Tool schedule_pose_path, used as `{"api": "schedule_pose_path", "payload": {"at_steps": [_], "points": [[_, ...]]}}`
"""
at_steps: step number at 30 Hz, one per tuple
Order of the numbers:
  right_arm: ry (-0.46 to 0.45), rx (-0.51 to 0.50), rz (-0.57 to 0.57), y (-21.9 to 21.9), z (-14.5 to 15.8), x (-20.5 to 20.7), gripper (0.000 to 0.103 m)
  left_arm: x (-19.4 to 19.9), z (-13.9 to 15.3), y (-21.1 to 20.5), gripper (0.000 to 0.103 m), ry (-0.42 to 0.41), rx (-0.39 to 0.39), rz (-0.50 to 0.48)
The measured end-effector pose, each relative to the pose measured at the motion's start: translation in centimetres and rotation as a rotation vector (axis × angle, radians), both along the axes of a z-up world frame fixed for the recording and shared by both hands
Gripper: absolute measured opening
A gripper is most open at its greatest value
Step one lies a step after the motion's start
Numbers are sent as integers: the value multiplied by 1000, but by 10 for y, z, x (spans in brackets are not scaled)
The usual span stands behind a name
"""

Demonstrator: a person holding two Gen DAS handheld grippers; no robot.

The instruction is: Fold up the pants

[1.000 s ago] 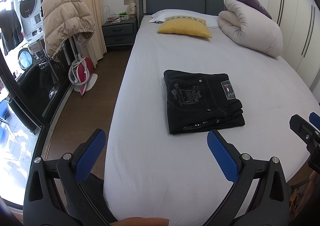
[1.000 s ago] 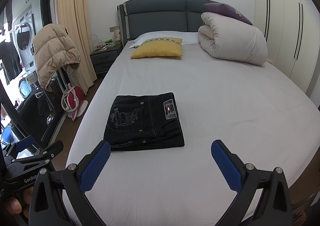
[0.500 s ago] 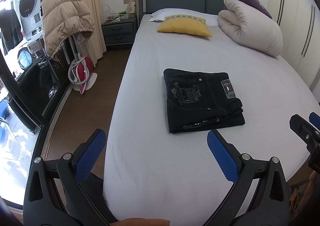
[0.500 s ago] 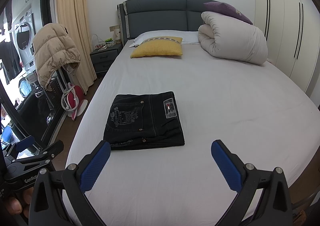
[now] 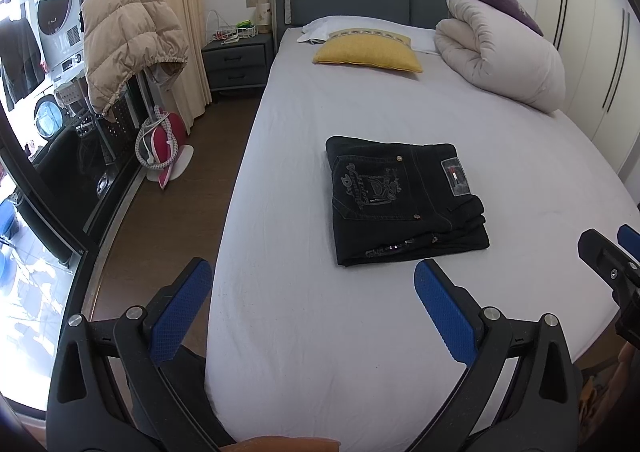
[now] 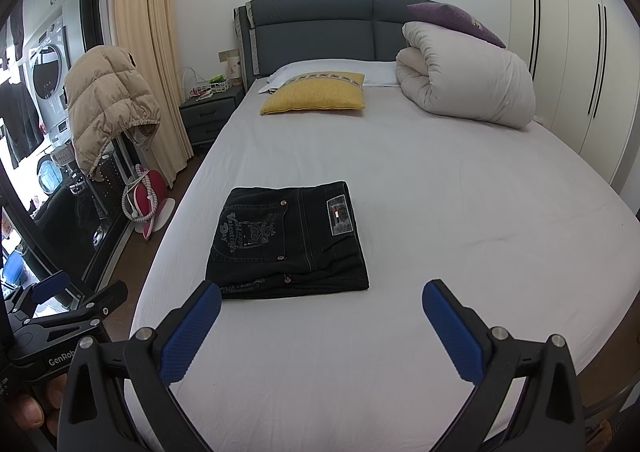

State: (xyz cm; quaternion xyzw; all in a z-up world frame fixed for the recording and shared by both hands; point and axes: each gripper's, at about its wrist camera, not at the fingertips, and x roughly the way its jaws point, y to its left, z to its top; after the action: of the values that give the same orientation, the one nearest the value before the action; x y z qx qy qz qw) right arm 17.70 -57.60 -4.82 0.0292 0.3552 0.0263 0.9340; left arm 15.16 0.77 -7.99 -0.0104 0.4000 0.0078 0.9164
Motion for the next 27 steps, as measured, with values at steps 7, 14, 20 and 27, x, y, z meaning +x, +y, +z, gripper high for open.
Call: {"api": "schedule_pose_path", "payload": {"at_steps": [7, 14, 20, 27], "points": [[0, -1, 0, 0, 1, 1, 103, 0, -2, 0, 103, 3, 2, -3], [2, 0, 1, -1, 1, 2, 103, 1, -2, 0, 103, 3, 1, -5], [2, -1, 1, -1, 2, 2, 103, 0, -4, 0, 103, 4, 0, -6], [3, 0, 1, -1, 2, 2, 103, 1, -3, 0, 103, 4, 1, -6]]}}
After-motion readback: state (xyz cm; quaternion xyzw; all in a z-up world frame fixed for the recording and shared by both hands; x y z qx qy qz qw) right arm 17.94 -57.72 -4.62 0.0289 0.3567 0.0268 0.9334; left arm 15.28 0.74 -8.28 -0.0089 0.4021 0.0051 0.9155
